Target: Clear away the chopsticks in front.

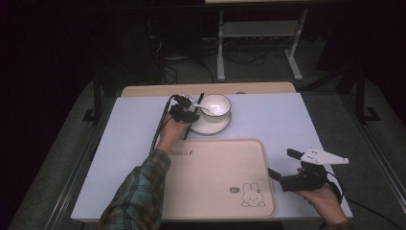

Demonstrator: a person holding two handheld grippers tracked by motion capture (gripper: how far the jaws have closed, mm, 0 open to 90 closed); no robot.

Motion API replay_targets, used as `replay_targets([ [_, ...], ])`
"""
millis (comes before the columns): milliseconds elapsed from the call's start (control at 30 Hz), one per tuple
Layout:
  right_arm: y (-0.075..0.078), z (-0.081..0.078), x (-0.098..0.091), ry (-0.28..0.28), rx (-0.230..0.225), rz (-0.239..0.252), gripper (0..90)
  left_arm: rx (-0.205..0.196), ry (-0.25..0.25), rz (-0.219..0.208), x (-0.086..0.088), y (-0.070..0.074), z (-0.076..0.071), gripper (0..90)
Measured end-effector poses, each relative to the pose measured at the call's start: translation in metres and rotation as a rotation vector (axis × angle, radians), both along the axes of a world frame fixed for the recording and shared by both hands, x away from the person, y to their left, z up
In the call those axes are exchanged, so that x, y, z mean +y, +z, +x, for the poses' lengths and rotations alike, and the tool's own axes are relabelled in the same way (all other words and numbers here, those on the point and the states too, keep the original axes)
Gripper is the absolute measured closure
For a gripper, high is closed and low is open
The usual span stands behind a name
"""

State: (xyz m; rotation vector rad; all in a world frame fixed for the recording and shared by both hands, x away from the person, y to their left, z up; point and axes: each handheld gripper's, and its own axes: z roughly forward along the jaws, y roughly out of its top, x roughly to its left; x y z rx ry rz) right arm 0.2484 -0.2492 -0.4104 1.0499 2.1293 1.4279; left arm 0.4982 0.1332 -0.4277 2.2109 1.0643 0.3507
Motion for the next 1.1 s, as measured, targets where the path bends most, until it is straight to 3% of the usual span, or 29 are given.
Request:
replay_targets([
  [433, 0.001, -0.001, -0.002, 0.0, -0.003, 0.01, 0.0, -0.02, 0.021, 0.013, 0.001, 0.002, 0.002, 78.9],
  [567, 0.001, -0.001, -0.002, 0.0, -0.002, 0.009, 0.0, -0.02, 0.022, 0.01, 0.003, 0.002, 0.002, 78.7],
  [767, 0.001, -0.002, -0.002, 0.0, -0.003, 0.013, 0.0, -0.015, 0.015, -0.004, 0.009, 0.009, -0.002, 69.8],
  [933, 0.001, -0.002, -0.001, 0.004, -0.006, 0.012, 0.0, -0.042, 0.018, -0.045, 0.03, 0.021, -0.019, 68.3],
  [1100, 0.002, -0.003, 0.001, 0.008, -0.007, 0.008, 0.0, -0.047, 0.021, -0.08, 0.048, 0.024, -0.03, 73.8],
])
